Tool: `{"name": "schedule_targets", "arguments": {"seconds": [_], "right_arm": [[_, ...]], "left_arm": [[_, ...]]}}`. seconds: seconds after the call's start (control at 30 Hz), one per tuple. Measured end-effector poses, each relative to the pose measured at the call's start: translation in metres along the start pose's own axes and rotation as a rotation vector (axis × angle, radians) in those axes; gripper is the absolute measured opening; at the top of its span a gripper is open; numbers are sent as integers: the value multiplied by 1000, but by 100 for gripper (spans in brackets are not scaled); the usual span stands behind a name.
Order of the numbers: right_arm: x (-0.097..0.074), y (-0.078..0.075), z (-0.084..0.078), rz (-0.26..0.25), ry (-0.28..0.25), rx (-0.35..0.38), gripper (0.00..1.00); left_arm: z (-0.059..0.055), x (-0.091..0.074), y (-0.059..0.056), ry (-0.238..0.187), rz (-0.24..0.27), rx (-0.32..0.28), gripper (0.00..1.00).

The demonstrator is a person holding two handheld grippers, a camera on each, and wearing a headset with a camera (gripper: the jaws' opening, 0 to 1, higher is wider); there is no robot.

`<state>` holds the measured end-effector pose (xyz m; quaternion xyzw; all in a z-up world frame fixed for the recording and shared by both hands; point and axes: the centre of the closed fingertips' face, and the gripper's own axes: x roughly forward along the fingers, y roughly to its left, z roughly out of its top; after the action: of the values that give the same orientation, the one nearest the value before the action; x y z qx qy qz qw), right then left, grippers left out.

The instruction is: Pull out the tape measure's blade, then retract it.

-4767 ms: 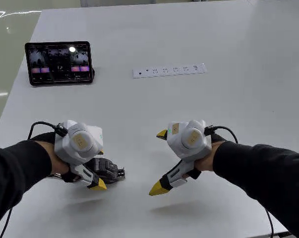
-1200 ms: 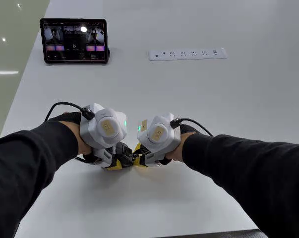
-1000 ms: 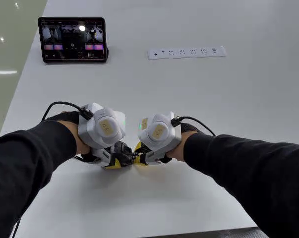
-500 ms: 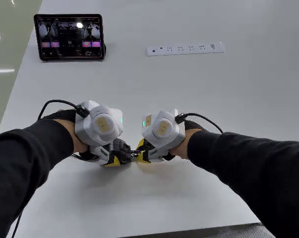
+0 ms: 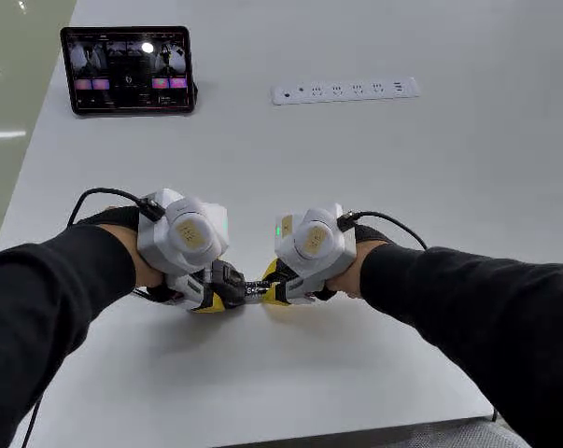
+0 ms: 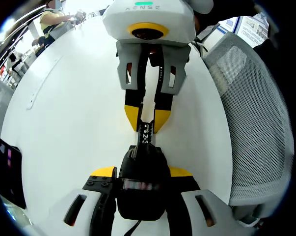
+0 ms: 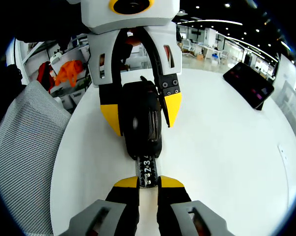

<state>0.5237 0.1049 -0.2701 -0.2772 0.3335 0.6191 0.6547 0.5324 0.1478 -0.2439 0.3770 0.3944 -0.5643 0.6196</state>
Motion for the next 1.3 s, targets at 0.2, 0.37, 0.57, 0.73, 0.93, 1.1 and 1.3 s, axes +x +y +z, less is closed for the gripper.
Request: {"name": "schedule_targets", "arguments": {"seconds": [0.2,0.37,0.57,0.73,0.93,1.1,1.3], "right_arm": [[-4,-2,-5,-2,3,2,9],[-6,-3,-8,-4,7,7,9],[-8,-3,-12,-6,9,15,9],[-9,-4,-14,-6,9,22,9],[-12,-4,-17,-7,10,27,9],[-14,-4,-19,-7,12,32,9],[-18,-4,-23,-8,18,35,9]], "left_arm": [[1,1,0,-1,-1,-4,34],[1,2,0,-1,0,-5,34],[1,2,0,-2,0,-6,34],[1,2,-1,-3,0,-9,34],[1,1,-2,-5,0,-11,34],[1,1,-2,-4,0,-10,34],[0,1,-2,-5,0,-10,34]]}}
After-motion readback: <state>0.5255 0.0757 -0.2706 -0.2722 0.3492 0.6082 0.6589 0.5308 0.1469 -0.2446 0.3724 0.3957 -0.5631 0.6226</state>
